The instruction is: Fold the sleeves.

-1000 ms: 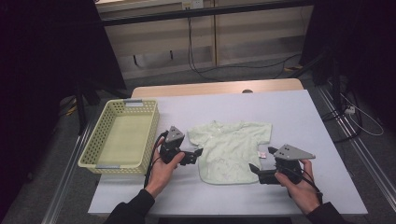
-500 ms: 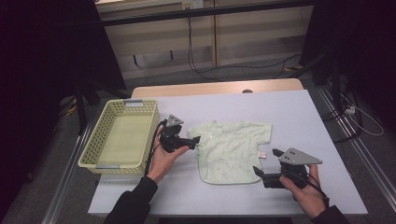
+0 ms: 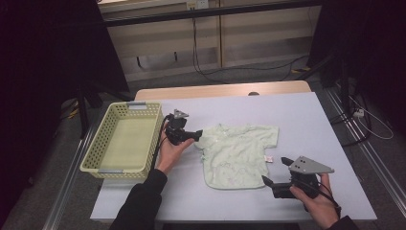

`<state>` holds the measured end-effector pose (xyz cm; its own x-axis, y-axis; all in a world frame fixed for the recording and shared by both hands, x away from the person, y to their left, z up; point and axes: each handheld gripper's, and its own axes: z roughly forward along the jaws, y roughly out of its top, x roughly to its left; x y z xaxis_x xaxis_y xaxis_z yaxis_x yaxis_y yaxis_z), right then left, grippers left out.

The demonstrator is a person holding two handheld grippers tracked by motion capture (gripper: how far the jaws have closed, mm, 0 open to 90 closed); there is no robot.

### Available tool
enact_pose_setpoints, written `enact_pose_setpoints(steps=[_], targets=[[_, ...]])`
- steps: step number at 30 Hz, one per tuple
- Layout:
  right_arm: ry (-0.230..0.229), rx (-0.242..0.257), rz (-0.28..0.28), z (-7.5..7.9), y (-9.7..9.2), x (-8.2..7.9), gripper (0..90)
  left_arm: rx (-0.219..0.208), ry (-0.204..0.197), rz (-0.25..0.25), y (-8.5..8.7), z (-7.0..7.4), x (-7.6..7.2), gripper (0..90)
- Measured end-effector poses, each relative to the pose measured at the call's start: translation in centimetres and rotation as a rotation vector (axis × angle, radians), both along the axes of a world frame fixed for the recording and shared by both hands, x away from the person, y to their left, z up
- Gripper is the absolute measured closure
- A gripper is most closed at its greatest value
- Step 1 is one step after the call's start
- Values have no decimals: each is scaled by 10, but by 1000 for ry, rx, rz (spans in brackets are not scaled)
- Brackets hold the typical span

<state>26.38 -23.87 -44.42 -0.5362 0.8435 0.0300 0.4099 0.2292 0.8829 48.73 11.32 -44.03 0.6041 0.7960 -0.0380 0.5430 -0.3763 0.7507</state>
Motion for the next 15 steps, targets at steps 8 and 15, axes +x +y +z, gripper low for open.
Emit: enact_pose_setpoints(steps=[8, 15], targets=[[7, 1, 15, -2, 2, 1, 77, 6, 64, 25, 5, -13, 8, 360], [5, -11, 27, -2, 4, 1, 76, 3, 84, 4, -2, -18, 5, 555]])
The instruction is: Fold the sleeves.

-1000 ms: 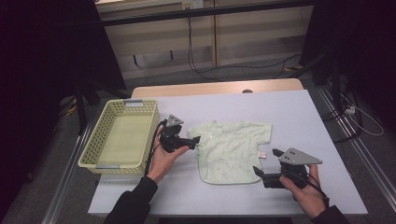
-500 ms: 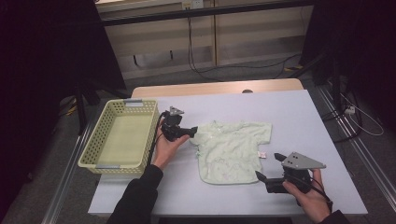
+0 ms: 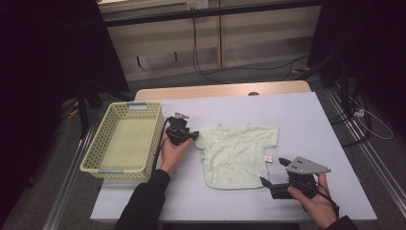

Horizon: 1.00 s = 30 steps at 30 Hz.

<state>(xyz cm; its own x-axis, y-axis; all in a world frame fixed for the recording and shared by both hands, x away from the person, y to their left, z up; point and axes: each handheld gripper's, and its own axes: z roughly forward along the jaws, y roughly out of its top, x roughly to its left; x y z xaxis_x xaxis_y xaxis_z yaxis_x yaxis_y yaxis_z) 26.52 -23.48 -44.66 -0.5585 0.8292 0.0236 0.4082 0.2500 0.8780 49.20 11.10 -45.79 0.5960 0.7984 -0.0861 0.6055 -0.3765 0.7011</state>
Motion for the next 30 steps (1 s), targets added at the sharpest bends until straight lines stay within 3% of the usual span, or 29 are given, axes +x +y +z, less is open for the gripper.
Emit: enact_pose_setpoints(steps=[2, 4, 7, 9, 15, 20, 28, 30], targets=[[1, -1, 4, 0, 1, 0, 76, -4, -5, -14, -1, -1, -2, 580], [4, -4, 9, -1, 2, 1, 76, -15, -3, -39, -3, -1, -3, 667], [6, -10, 17, -2, 3, 2, 76, 7, -6, -56, -9, -1, -6, 720], [7, -12, 23, -2, 4, 2, 75, 4, -12, -67, -13, -1, -8, 845], [6, -16, 24, -2, 4, 2, 75, 6, -22, -35, -10, 0, -8, 868], [7, -15, 23, -2, 3, 2, 75, -62, -16, 4, 0, 1, -4, 868], [4, -16, 21, -2, 4, 3, 75, -91, -23, -4, -2, 7, -7, 864], [4, -15, 22, -2, 3, 3, 75, -80, -38, -15, -4, 10, -9, 864]])
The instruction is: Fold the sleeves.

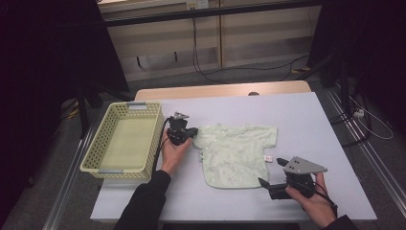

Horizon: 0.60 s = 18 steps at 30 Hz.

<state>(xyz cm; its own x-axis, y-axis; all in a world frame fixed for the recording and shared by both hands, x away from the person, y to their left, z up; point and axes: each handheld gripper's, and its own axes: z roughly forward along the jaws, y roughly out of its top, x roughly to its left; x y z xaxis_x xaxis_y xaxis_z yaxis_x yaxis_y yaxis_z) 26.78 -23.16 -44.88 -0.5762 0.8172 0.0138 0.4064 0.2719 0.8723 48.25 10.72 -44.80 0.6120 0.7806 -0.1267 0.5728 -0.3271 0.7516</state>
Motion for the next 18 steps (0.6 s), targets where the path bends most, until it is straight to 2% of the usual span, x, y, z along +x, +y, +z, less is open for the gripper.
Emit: enact_pose_setpoints(steps=[7, 15, 18], targets=[[-3, 2, -2, 0, 0, 0, 75, -23, -33, -17, -7, 10, -8, 863], [-8, 3, -1, 1, 0, 0, 75, 5, -70, -71, -19, 20, -18, 863], [-8, 3, -1, 1, 0, 0, 74, 9, -71, -97, -25, 21, -20, 863]])
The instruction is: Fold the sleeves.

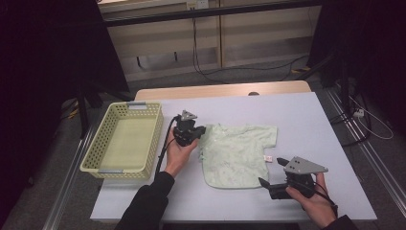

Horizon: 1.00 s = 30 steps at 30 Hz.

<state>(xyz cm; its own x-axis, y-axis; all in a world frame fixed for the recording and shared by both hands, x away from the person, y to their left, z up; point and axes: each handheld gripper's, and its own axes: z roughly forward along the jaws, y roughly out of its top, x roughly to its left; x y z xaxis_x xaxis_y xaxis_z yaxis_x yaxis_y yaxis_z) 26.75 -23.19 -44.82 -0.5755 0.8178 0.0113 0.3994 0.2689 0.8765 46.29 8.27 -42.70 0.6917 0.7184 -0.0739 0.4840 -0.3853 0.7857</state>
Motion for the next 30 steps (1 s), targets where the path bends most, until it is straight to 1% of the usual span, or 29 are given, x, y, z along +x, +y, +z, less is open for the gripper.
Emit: enact_pose_setpoints(steps=[4, 5, 6, 7, 8, 10, 13, 16, 17, 18, 19, 20, 21, 24, 28, 30], targets=[[1, 2, 0, 0, 0, 0, 74, -17, 5, -9, -6, 3, -1, 859], [1, 1, 1, 0, 0, 0, 74, -21, 11, -15, -9, 4, -1, 859], [0, 0, 1, 0, 0, 0, 74, -9, 3, -21, -11, 6, -2, 859], [1, 1, 1, 0, 0, 0, 74, -9, 1, -27, -13, 6, -3, 859], [1, 1, 1, 0, 0, 0, 74, -9, 8, -31, -16, 7, -3, 859], [3, 1, 0, 0, 0, 1, 74, 2, 8, -32, -18, 4, -2, 859], [1, 2, 0, 0, 0, 0, 74, 3, 17, -21, -21, -1, 1, 859], [2, 2, 2, 0, 0, 0, 74, 2, 27, -31, -23, -3, 2, 858], [3, 2, 2, 0, 0, 1, 74, 10, 22, -36, -25, -3, 2, 857], [3, 1, 2, 0, 0, 0, 74, 6, 27, -40, -27, -5, 2, 856], [3, 0, 3, 0, 0, 0, 74, 14, 30, -48, -28, -6, 3, 854], [3, 0, 3, 0, 0, 0, 74, 13, 30, -50, -30, -7, 2, 852], [3, 1, 2, 0, 0, 0, 74, 16, 39, -58, -33, -9, 2, 849], [4, 0, 4, 0, 0, 0, 74, 35, 31, -68, -39, -12, 0, 835], [5, -1, 6, 0, 0, 0, 74, 52, 34, -88, -45, -15, 0, 805], [4, -1, 8, 0, 0, 0, 74, 52, 34, -93, -47, -18, 0, 786]])
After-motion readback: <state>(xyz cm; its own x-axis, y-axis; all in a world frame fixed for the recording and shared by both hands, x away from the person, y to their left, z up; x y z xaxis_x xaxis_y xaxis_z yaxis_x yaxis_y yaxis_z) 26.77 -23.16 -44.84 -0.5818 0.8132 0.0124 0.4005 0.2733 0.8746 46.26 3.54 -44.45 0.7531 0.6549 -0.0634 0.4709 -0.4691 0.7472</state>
